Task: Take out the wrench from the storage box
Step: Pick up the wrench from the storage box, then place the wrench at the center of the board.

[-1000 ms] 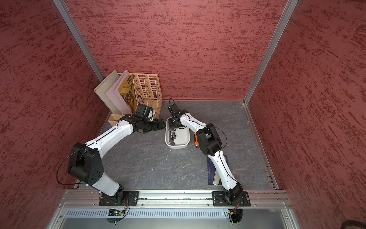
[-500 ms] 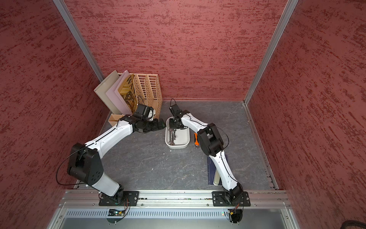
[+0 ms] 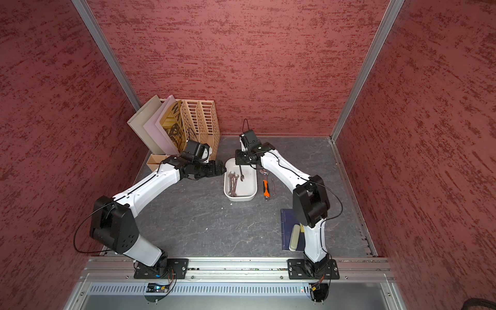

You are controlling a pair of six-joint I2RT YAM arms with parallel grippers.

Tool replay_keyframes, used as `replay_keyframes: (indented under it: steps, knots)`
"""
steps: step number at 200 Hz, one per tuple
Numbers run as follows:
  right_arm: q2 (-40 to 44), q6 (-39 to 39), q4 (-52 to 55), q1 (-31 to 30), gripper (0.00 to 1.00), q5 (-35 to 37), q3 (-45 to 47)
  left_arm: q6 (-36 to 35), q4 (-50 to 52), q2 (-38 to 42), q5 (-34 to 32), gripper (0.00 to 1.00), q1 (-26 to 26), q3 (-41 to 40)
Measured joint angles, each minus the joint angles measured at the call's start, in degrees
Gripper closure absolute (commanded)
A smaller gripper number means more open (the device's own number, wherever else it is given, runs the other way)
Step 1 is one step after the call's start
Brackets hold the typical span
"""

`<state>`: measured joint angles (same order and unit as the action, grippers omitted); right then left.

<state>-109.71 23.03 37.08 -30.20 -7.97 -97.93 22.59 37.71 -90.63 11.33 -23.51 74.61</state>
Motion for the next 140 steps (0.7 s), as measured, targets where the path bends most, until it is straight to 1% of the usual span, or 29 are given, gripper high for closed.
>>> replay_keyframes:
  steps: [21, 36, 51, 71, 110, 140]
  knots:
    - [6.3, -2.2, -1.4, 5.0, 1.00, 0.0, 8.6, -0.2, 0.1, 0.0, -0.2, 0.00, -0.9, 1.4]
    - [8.9, -3.7, -2.1, 8.5, 1.00, 0.0, 14.0, -0.2, 0.2, 0.0, -0.3, 0.00, -1.4, 2.4]
    - [9.7, -5.1, -2.8, 12.2, 1.00, 0.0, 18.4, -0.2, 0.2, -0.2, -0.3, 0.00, -1.9, 3.1]
    - [9.0, -6.7, -3.7, 15.6, 1.00, -0.5, 22.8, -0.2, 0.2, -0.6, -0.2, 0.00, -2.5, 3.9]
    - [4.0, -9.8, -5.5, 18.8, 1.00, -2.5, 24.1, -0.5, 0.3, -2.2, 0.2, 0.00, -2.9, 4.8]
    - [1.3, -12.1, -6.7, 20.0, 1.00, -3.5, 24.1, -0.7, 0.4, -2.2, 0.2, 0.00, -2.9, 4.9]
